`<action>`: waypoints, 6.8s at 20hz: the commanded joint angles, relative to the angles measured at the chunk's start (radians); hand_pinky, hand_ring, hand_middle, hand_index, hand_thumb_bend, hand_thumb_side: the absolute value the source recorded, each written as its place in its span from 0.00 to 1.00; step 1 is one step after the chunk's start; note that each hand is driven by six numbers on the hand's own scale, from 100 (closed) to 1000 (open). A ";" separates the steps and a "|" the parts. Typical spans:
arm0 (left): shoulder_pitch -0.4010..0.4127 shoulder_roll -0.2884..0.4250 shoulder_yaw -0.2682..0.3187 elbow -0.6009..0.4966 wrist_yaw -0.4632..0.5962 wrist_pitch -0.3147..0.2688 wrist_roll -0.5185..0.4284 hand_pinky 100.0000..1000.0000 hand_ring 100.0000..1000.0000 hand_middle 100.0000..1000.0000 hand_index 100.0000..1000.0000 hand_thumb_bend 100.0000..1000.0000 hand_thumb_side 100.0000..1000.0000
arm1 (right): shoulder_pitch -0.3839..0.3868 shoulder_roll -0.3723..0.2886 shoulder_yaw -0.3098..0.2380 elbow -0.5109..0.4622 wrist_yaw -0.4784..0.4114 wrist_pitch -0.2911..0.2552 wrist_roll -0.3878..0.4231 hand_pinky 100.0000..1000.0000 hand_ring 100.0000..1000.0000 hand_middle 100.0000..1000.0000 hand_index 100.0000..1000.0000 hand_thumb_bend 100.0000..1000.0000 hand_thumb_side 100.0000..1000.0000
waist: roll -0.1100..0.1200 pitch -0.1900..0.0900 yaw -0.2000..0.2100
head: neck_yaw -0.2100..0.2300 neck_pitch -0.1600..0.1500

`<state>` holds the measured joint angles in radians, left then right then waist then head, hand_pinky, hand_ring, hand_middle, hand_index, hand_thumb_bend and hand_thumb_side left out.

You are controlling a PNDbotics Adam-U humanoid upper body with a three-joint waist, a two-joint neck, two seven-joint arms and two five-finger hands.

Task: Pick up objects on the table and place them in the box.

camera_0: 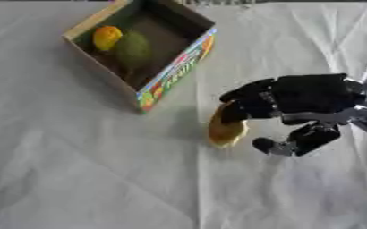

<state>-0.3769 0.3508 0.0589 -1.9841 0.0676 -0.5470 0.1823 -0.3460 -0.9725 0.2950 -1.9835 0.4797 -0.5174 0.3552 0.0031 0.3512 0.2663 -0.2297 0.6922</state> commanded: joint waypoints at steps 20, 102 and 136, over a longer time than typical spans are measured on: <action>-0.003 0.000 0.001 -0.016 0.015 0.003 -0.013 0.79 0.79 0.78 0.88 0.00 0.42 | -0.105 0.035 0.001 0.143 0.187 -0.069 -0.168 0.91 1.00 0.87 0.94 0.15 0.09 | 0.004 -0.006 0.007 | -0.047 -0.035; 0.013 -0.031 -0.008 -0.016 0.040 0.020 -0.039 0.79 0.80 0.77 0.88 0.00 0.51 | -0.120 0.082 0.043 0.193 0.489 -0.097 -0.140 0.88 1.00 0.87 0.94 0.11 0.54 | 0.017 0.027 -0.004 | -0.026 -0.092; 0.005 -0.019 0.001 -0.016 0.041 0.026 -0.010 0.79 0.79 0.76 0.88 0.00 0.49 | -0.193 0.108 -0.067 0.142 -0.066 0.056 -0.338 0.76 0.85 0.28 0.45 0.00 0.02 | -0.008 0.002 0.002 | -0.018 -0.046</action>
<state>-0.3612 0.3076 0.0480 -1.9841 0.1065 -0.5208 0.1662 -0.5235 -0.8297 0.2583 -1.8088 0.4860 -0.4717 -0.0061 -0.0069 0.3759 0.2666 -0.2484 0.6413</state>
